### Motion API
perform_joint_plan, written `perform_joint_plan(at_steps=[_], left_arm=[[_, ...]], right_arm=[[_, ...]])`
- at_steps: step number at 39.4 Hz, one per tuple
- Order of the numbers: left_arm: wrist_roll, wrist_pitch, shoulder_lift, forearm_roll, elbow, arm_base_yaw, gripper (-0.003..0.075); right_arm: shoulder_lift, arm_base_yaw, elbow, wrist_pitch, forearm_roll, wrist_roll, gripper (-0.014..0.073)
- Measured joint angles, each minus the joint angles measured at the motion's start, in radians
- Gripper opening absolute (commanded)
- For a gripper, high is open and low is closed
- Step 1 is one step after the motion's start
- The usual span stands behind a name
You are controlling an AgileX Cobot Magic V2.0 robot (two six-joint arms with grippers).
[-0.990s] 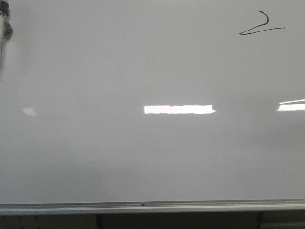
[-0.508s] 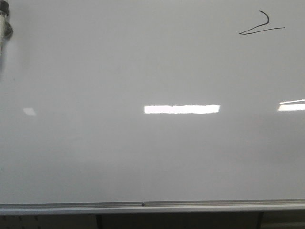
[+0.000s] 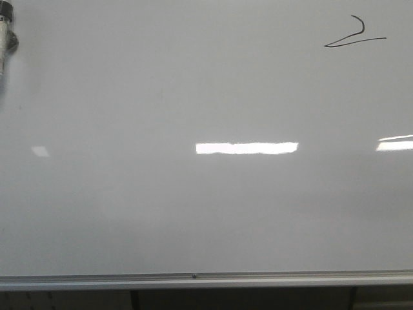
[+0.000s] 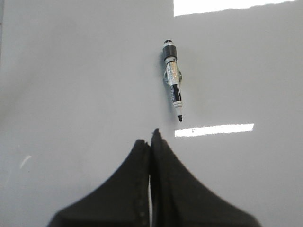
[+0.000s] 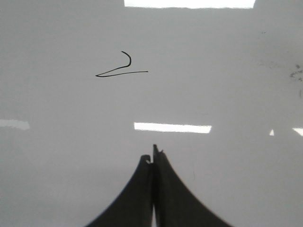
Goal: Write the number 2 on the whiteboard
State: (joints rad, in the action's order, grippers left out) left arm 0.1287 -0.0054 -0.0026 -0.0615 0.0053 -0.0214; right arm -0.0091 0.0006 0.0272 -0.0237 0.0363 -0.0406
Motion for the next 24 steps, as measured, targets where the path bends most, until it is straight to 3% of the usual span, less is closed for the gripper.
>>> perform_joint_plan(at_steps=[24], left_arm=[[0.0,0.0,0.0,0.0,0.0,0.0,-0.002]], right_arm=[[0.0,0.004,0.0,0.004,0.026,0.003,-0.0067]])
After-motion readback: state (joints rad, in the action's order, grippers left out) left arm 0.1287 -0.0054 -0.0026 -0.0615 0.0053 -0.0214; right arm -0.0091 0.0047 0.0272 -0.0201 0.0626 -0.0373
